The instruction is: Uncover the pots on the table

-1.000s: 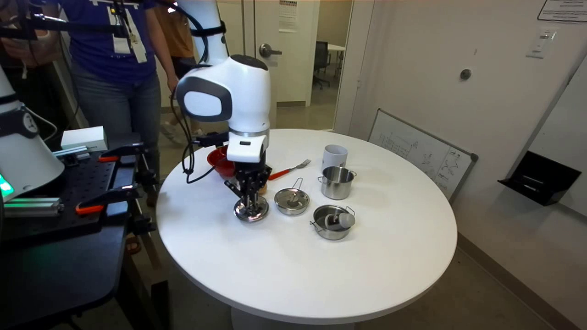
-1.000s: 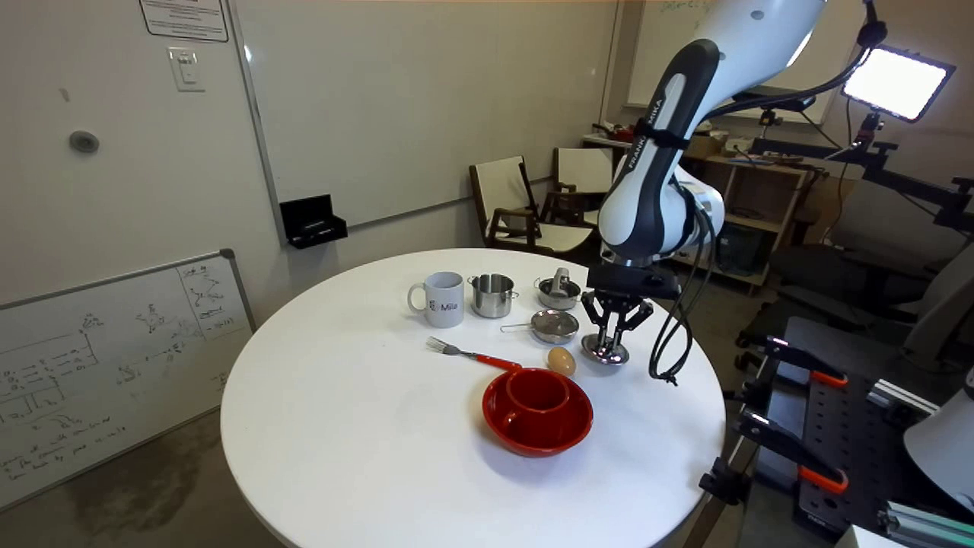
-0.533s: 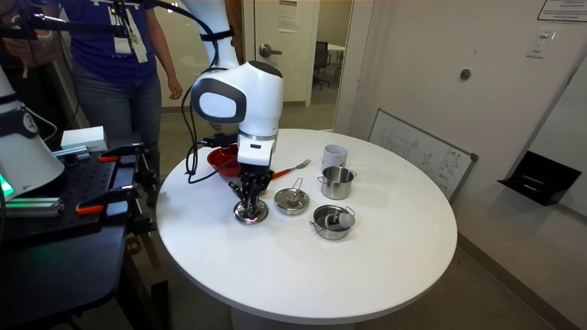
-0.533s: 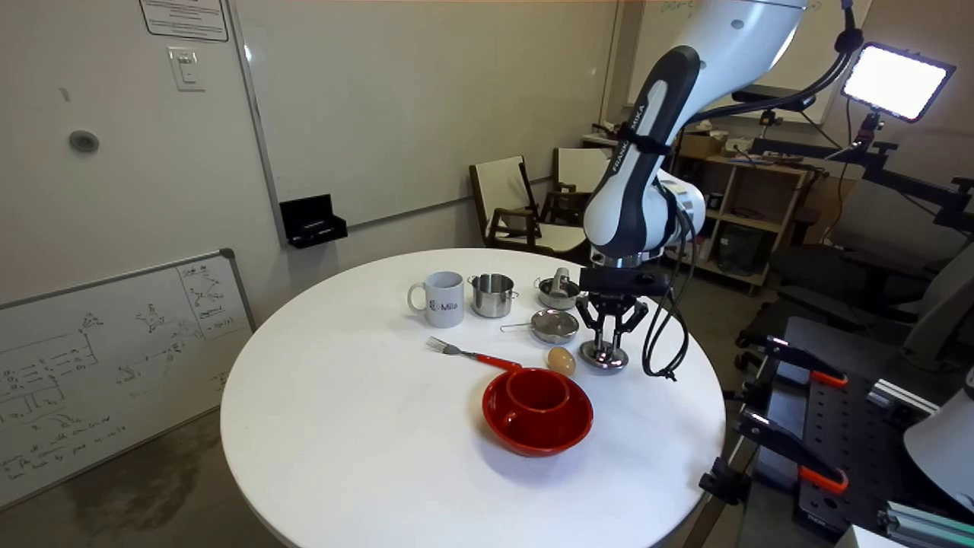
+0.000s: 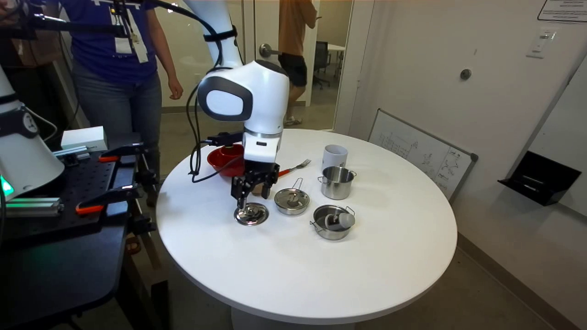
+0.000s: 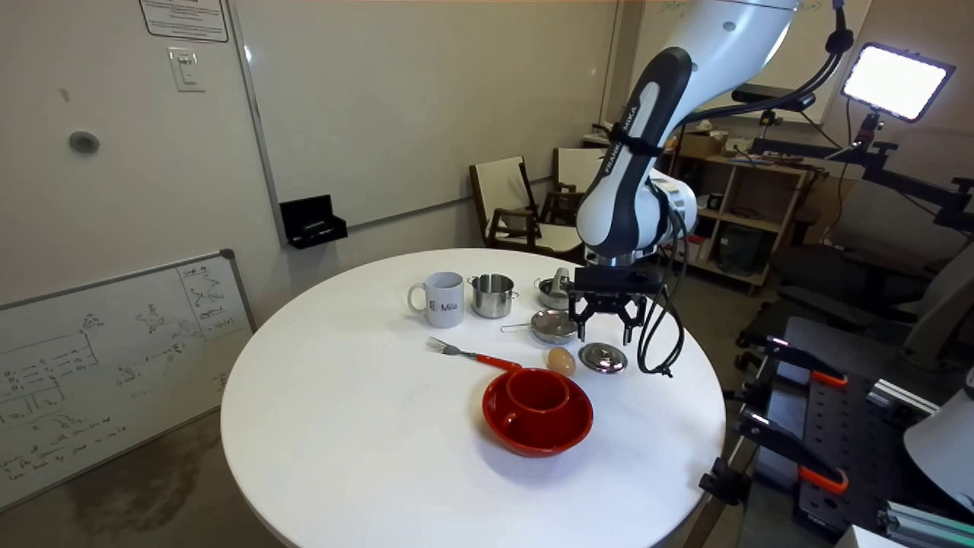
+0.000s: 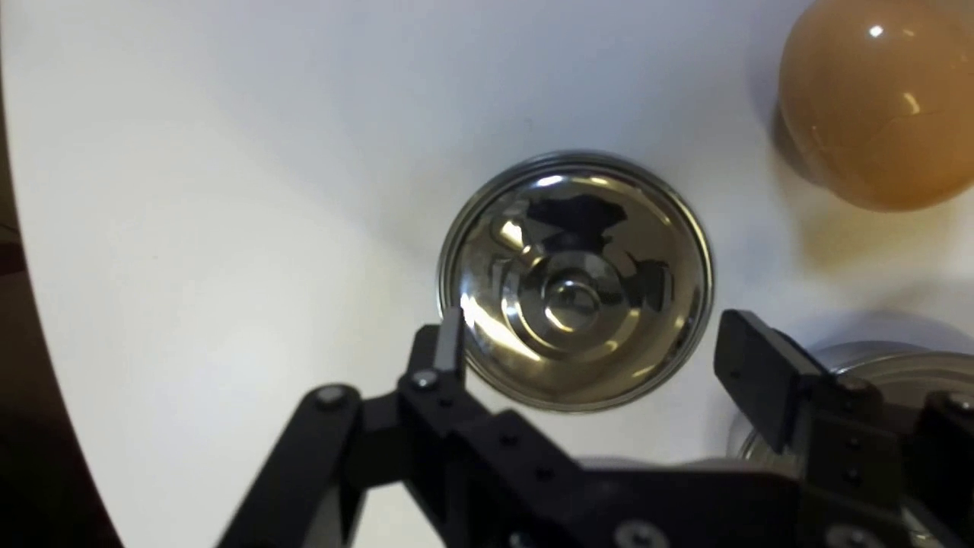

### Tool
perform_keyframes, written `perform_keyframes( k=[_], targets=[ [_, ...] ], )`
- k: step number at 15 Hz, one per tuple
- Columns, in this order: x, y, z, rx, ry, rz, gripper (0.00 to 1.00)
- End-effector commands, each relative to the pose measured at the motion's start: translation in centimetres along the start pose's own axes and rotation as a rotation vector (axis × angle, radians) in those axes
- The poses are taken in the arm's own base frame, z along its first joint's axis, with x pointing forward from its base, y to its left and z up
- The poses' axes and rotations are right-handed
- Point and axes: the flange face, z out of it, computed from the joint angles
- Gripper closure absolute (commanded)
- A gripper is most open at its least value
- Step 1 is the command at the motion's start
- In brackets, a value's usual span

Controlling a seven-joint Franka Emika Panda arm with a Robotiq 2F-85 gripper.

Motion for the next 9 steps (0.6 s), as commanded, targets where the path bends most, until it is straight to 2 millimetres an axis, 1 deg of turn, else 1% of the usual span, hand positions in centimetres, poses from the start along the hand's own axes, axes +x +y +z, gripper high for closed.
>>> perform_keyframes(
  k=[1, 6, 9],
  targets=[
    [-0.2, -1.0, -3.0, -0.002, 0.032, -0.045, 0.0],
    [-0.5, -2.7, -7.5, 0.03, 0.085, -0.13, 0.0],
    [-0.3, -3.3, -9.2, 0.028, 0.084, -0.19, 0.0]
  ],
)
